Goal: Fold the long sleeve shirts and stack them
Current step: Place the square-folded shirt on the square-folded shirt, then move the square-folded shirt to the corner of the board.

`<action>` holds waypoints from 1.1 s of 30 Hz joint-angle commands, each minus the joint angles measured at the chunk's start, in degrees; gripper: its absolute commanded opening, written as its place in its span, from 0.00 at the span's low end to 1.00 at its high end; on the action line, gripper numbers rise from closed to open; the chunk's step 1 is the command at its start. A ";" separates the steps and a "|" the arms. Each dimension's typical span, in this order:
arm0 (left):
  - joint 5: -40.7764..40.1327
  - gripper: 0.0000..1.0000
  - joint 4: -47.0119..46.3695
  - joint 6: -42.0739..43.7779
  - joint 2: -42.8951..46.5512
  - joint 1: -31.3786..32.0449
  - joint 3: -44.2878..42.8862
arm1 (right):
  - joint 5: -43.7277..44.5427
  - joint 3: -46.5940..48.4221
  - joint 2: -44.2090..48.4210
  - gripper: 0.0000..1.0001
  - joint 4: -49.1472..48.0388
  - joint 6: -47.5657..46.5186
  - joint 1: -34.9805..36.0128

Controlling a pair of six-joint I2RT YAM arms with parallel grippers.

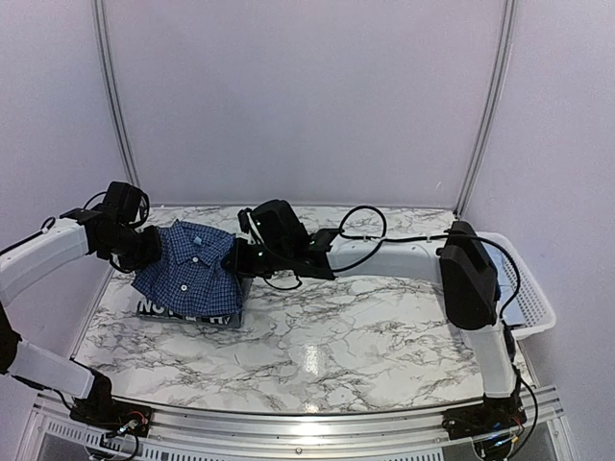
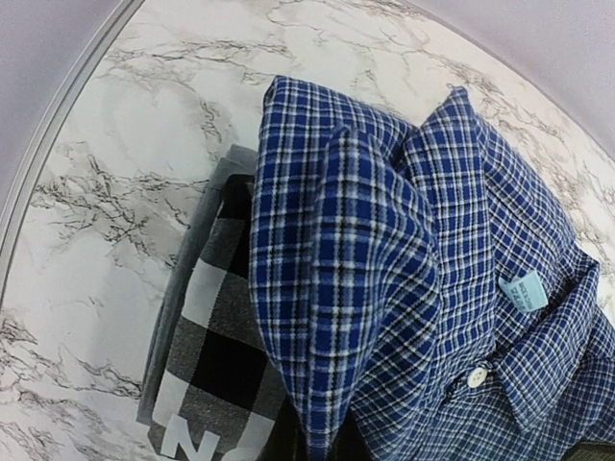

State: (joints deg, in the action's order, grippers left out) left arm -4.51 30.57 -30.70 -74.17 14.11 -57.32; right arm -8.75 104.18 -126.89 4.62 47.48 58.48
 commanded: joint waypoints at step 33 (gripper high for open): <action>-4.17 0.81 0.00 3.31 0.79 -8.40 -1.00 | 3.39 -16.11 10.75 0.45 -0.11 -5.41 -5.48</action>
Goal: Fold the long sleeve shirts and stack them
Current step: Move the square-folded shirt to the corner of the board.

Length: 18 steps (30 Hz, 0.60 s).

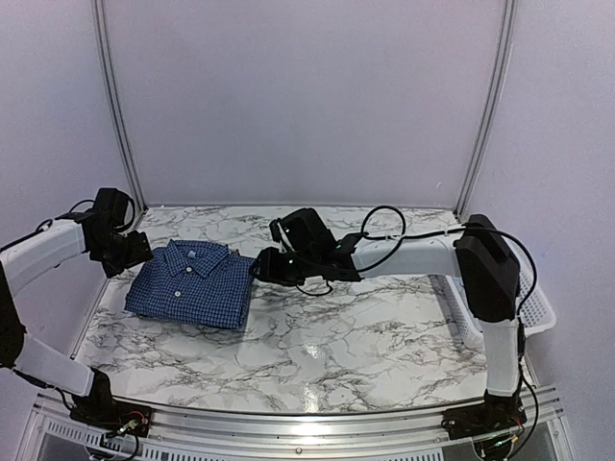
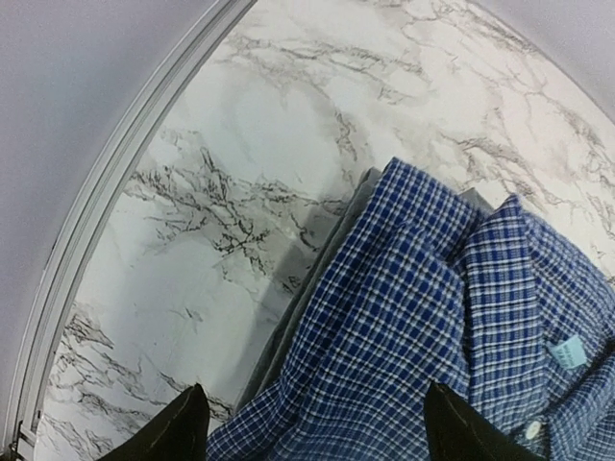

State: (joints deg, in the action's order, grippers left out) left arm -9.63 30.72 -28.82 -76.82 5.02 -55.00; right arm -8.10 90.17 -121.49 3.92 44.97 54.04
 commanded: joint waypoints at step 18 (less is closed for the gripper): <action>-2.65 0.99 -3.36 -7.53 -13.48 32.82 -18.89 | 10.62 -15.05 21.71 0.78 4.45 -10.93 -9.25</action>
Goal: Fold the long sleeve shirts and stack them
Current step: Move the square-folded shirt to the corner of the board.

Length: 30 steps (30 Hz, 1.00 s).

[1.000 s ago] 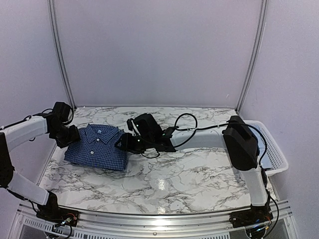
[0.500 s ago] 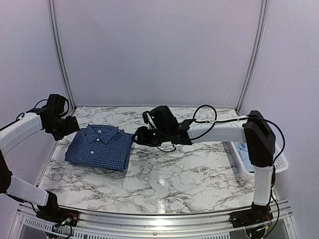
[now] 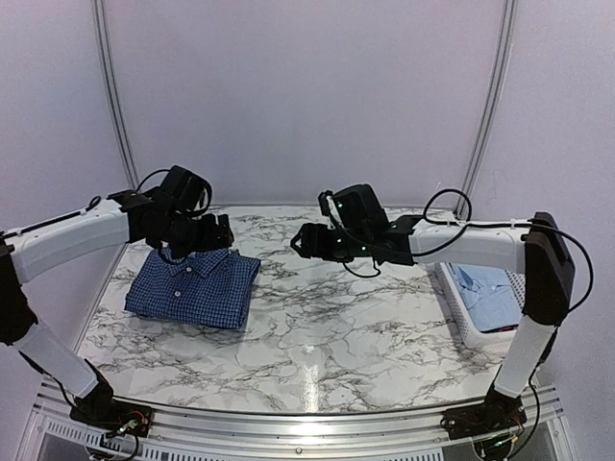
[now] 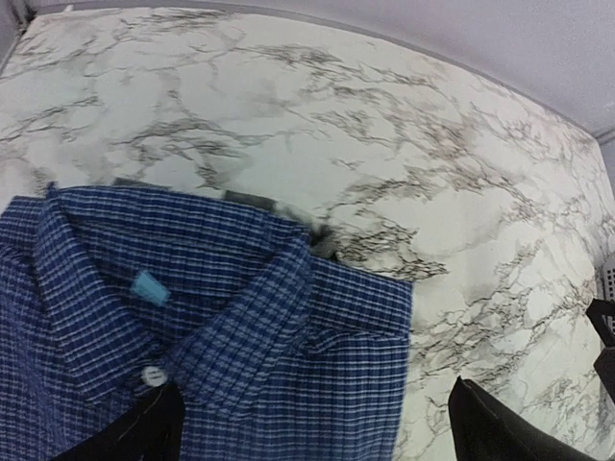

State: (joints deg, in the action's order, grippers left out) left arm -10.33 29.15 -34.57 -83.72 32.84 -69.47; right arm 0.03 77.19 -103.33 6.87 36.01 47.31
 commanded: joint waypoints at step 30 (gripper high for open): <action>-2.00 0.99 0.20 -3.34 -46.19 7.35 -31.76 | 2.35 -16.56 14.70 0.83 1.39 -3.23 -13.56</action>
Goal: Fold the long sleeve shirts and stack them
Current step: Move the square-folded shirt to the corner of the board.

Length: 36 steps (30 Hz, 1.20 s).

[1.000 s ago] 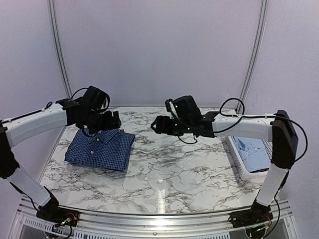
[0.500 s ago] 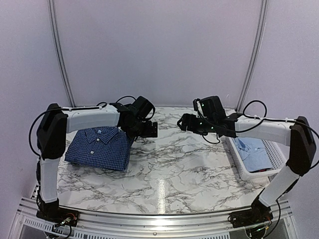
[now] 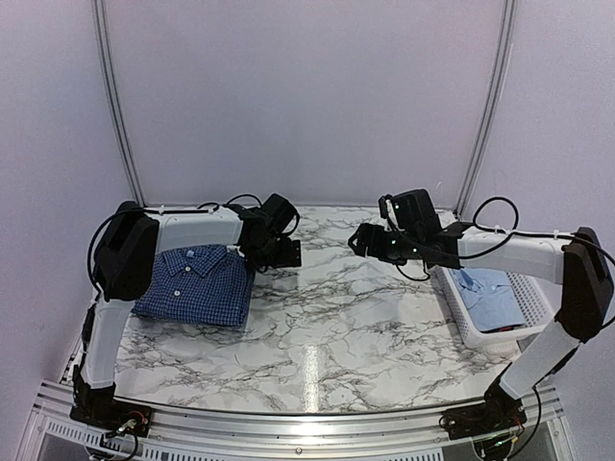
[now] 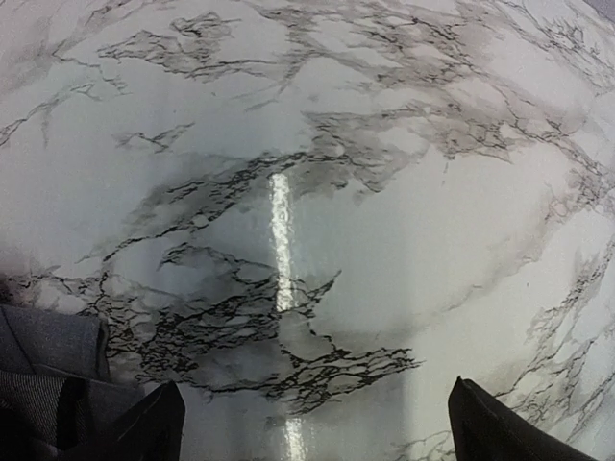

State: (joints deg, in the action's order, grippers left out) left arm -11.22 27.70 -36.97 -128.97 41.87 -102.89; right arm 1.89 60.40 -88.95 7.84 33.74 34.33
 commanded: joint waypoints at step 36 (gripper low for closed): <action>1.11 0.99 -8.88 3.56 30.15 -12.77 45.52 | -0.40 1.17 -2.02 0.84 0.65 -0.64 -0.59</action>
State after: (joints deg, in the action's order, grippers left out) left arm -10.55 19.35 -35.14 -100.40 29.65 -57.43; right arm 1.63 60.40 -90.26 7.84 33.36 34.22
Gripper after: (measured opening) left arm 0.988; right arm 0.841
